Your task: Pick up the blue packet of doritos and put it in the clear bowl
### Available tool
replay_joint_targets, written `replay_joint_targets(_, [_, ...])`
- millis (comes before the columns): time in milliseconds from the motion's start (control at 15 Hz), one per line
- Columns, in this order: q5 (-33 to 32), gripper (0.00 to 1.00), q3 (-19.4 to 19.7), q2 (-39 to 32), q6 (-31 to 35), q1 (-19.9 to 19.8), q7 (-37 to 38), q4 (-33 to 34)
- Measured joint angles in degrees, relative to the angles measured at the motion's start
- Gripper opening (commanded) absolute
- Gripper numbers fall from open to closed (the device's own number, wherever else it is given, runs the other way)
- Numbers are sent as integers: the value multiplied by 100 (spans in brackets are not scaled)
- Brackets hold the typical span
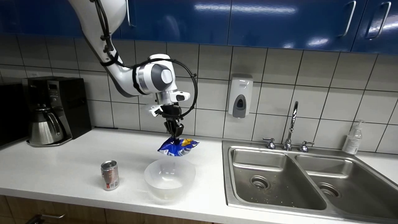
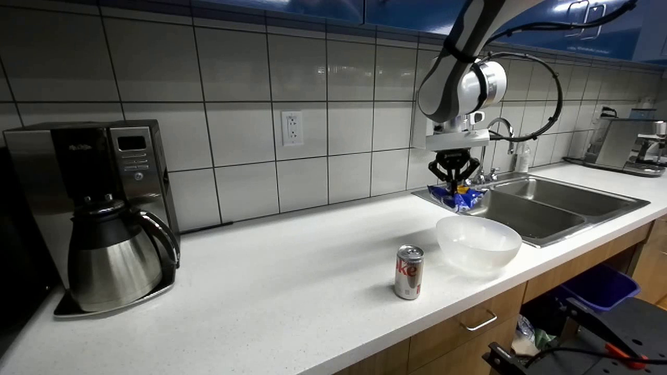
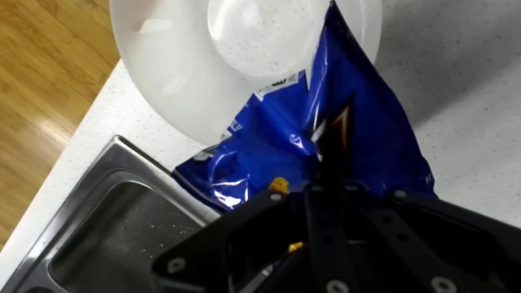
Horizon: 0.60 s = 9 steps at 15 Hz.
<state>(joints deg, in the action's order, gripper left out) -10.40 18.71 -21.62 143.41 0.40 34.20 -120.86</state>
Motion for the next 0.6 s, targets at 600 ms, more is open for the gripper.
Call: replay_joint_targets(600, [-1067, 0, 84, -33, 3, 308, 870, -515])
